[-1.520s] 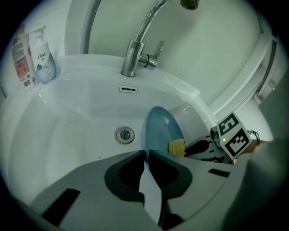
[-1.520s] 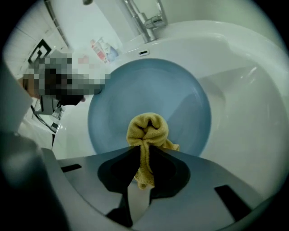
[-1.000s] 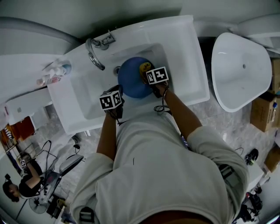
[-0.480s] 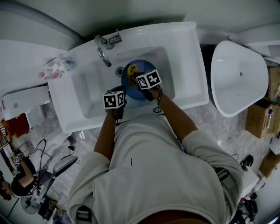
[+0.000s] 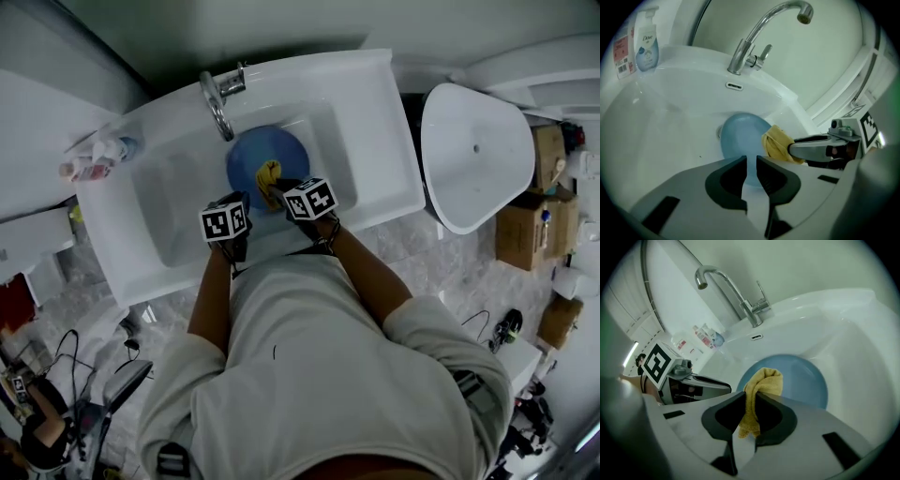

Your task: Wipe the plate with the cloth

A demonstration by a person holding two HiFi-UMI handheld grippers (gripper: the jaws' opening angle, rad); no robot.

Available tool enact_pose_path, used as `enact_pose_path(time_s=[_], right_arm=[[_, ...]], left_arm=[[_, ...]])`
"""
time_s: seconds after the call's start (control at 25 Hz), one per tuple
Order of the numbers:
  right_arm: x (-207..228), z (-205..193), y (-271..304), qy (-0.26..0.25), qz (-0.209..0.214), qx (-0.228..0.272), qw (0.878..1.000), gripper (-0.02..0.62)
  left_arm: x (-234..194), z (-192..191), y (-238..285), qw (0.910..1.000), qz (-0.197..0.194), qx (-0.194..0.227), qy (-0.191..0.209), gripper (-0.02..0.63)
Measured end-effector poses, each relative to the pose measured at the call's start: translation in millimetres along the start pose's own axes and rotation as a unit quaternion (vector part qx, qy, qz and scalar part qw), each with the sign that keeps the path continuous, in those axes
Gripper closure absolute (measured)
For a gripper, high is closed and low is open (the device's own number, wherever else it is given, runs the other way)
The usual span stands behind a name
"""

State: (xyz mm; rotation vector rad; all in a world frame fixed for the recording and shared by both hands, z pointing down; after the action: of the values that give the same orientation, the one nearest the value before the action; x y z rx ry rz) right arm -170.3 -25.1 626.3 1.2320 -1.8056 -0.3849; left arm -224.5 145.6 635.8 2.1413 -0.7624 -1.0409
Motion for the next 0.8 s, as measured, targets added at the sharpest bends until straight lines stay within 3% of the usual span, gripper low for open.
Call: enact_pose_path(time_s=[0.12, 0.36, 0.8], right_arm=[[-9, 1, -19, -0.013, -0.042, 0.018, 0.999, 0.537], [-24, 0, -61, -0.055, -0.113, 0.055, 0.991, 0.537], [-34, 8, -116, -0.106, -0.117, 0.128, 0.979, 0.537]], left_arm=[[1, -3, -7, 0.9994, -0.034, 0.004, 0.010, 0.538], [26, -2, -18, 0.9932, -0.091, 0.028, 0.067, 0.581], [80, 5, -60, 0.9879, -0.056, 0.132, 0.060, 0.584]])
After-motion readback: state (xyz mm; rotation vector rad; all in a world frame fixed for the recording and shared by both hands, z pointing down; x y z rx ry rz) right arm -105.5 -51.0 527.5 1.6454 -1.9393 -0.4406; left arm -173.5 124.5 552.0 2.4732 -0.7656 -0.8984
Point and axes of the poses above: the fingertips, and each gripper's own axes: y forward along the fingers, x to its right, z out of its top, the point moved 9 cm from there along -y, backward along the fingers, and after that the axes turned 8 degrees about x, right-handed, at the moved point
